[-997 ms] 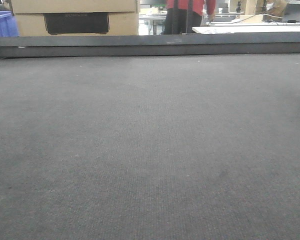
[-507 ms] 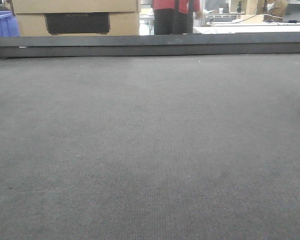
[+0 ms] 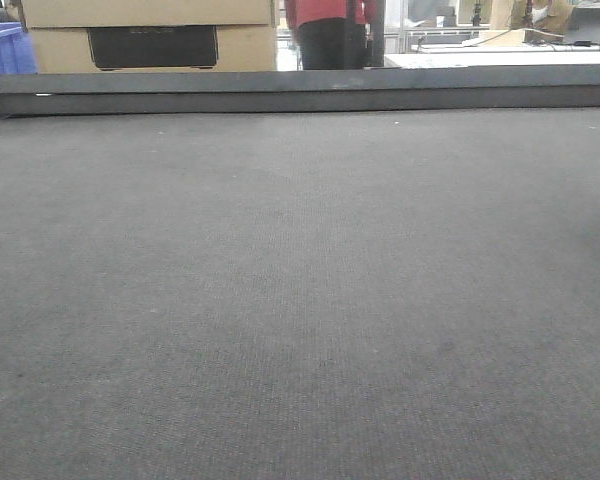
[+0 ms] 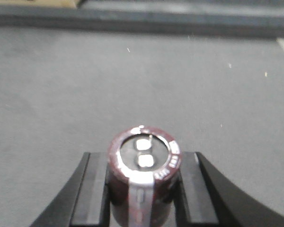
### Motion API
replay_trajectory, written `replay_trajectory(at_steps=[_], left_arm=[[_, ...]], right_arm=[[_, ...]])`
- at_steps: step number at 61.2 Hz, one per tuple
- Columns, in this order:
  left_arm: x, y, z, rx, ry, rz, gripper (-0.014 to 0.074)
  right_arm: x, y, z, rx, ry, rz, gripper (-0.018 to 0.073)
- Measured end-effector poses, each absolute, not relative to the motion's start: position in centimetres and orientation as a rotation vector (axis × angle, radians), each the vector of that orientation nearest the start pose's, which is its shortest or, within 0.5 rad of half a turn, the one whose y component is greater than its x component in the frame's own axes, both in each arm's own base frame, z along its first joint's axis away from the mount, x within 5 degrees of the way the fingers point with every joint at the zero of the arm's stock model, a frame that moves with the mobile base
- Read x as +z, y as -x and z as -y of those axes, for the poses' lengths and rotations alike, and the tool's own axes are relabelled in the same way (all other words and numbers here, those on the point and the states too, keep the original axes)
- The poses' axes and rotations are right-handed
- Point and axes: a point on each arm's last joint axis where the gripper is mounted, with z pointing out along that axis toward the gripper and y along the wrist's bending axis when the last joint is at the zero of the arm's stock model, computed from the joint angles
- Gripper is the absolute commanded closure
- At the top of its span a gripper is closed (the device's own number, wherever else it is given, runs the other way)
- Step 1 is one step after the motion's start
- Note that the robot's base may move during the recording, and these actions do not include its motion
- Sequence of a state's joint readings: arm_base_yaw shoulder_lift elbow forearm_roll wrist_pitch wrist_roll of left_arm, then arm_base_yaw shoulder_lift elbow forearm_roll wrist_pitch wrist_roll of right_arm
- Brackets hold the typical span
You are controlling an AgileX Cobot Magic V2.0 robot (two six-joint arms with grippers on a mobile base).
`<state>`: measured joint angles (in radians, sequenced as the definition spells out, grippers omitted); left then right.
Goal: Place cylindrical capacitor in blue bin on shelf
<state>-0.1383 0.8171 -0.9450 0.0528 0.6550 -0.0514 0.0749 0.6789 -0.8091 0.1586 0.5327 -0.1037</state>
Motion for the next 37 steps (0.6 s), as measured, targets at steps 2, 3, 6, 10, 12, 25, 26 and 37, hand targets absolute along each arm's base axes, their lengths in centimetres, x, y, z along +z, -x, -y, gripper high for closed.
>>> replay_trajectory(at_steps=[2,3,6,10,12,25,26,37], left_arm=[[39.3,-15.1,1.8,-0.061,-0.108,-2.009,0.0707],[39.3,-14.7,1.7,-0.061,-0.107,-2.01,0.0707],[39.5,-14.1,1.6,-0.06,-0.106,-2.013,0.0707],[39.6,-13.1,1.5,-0.06,-0.104,-2.017,0.0707],[39.6,-12.6,1.4,-0.059,-0.103,-2.021,0.0707],[40.0,-10.3,1.1,-0.06,-0.098,-2.003,0.0707],[40.0,-10.1,1.1,-0.06,-0.098,-2.001,0.0707],[38.6,-9.1,1.1,-0.076,-0.11,-2.003,0.0707]], right_arm=[[38.0,-12.2,-1.7,0.151,0.098,-1.869,0.0711],[38.2,-11.7,-1.7,0.152,0.099,-1.861,0.0711],[38.4,-10.7,-1.6,0.155,0.102,-1.844,0.0711],[38.7,-9.3,-1.5,0.157,0.107,-1.822,0.0711],[38.8,-8.6,-1.5,0.156,0.112,-1.81,0.0711],[39.1,-4.7,-1.3,0.154,0.13,-1.74,0.0711],[39.1,-4.4,-1.3,0.152,0.132,-1.729,0.0711],[39.2,-3.2,-1.1,0.136,0.138,-1.696,0.0711]])
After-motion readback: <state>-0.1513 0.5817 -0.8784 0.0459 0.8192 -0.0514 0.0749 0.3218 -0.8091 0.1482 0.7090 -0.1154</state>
